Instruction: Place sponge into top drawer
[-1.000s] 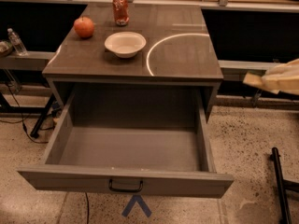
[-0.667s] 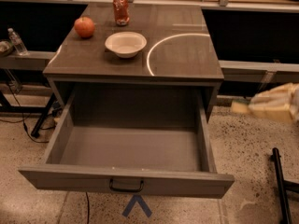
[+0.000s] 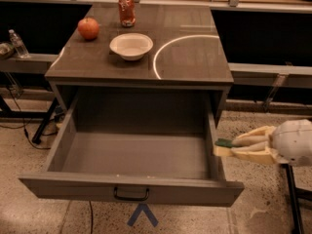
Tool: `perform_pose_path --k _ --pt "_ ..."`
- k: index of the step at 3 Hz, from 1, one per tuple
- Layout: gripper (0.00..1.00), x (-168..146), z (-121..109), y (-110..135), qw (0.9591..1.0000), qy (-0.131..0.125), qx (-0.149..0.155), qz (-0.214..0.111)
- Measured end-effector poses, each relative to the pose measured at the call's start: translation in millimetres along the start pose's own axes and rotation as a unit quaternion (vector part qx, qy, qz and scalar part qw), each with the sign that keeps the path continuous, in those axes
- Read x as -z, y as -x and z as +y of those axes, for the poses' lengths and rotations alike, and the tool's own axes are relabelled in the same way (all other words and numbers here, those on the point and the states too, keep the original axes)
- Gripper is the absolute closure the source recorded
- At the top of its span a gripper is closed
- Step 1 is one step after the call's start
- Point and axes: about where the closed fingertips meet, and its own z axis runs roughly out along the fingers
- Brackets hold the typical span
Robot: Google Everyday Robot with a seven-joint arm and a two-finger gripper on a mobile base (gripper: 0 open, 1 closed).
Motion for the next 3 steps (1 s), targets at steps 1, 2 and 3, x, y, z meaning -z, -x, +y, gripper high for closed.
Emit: perform_pose_path --k 1,2,3 --pt "1.0 -44.8 26.1 -1.7 0.9988 0.044 0.012 -0.019" --pt "1.0 -84.3 50.0 1.2 0.9957 0.084 0.02 -0.033" --pt "1.0 -120.4 70.9 16.2 0.9908 0.121 0.032 -0.053"
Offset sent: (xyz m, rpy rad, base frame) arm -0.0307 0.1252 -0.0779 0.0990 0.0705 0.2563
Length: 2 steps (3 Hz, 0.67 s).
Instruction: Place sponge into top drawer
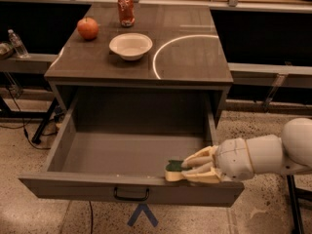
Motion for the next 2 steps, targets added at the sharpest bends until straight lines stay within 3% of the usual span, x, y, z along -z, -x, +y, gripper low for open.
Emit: perform_pose_path --k 1,2 --pt "1.0 -40.7 4.5 16.4 0.9992 0.033 0.011 -0.021" --pt "1.0 -42.8 3.2 19.6 0.999 0.033 0.016 -0.024"
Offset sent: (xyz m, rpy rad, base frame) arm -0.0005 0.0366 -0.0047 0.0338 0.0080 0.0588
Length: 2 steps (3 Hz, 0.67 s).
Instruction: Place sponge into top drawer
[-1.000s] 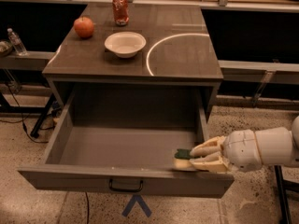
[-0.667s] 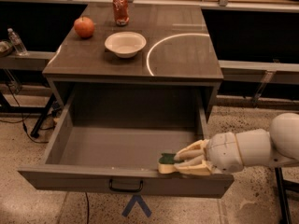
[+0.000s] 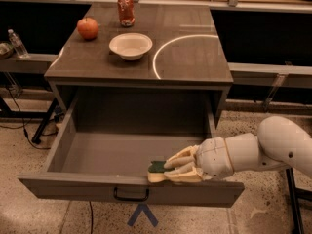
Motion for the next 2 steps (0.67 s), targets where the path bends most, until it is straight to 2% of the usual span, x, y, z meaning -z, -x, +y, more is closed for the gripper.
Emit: perform_pose_path --k 1,2 --pt "1.0 -1.8 -11.1 9.1 0.9997 -0.01 0.021 -0.01" --pt "1.0 -10.7 -58.6 33.3 0.996 -0.038 0.077 -0.025"
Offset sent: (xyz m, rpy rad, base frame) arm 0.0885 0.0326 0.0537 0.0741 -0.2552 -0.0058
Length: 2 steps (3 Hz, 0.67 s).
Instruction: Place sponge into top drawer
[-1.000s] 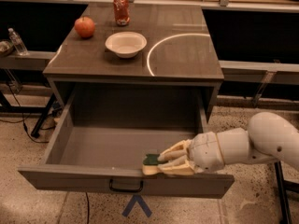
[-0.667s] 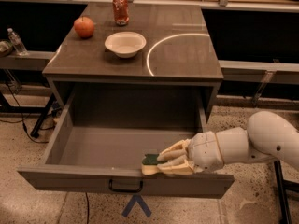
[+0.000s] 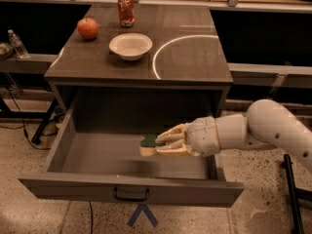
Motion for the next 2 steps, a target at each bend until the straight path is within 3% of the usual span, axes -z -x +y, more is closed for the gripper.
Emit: perform_pose_path --k 1,2 --pt "1.0 -15.0 -30.0 -8.4 0.9992 -0.02 0.035 0.0" --pt "1.0 -29.0 -45.3 -43.0 0.9979 -0.033 0.052 0.019"
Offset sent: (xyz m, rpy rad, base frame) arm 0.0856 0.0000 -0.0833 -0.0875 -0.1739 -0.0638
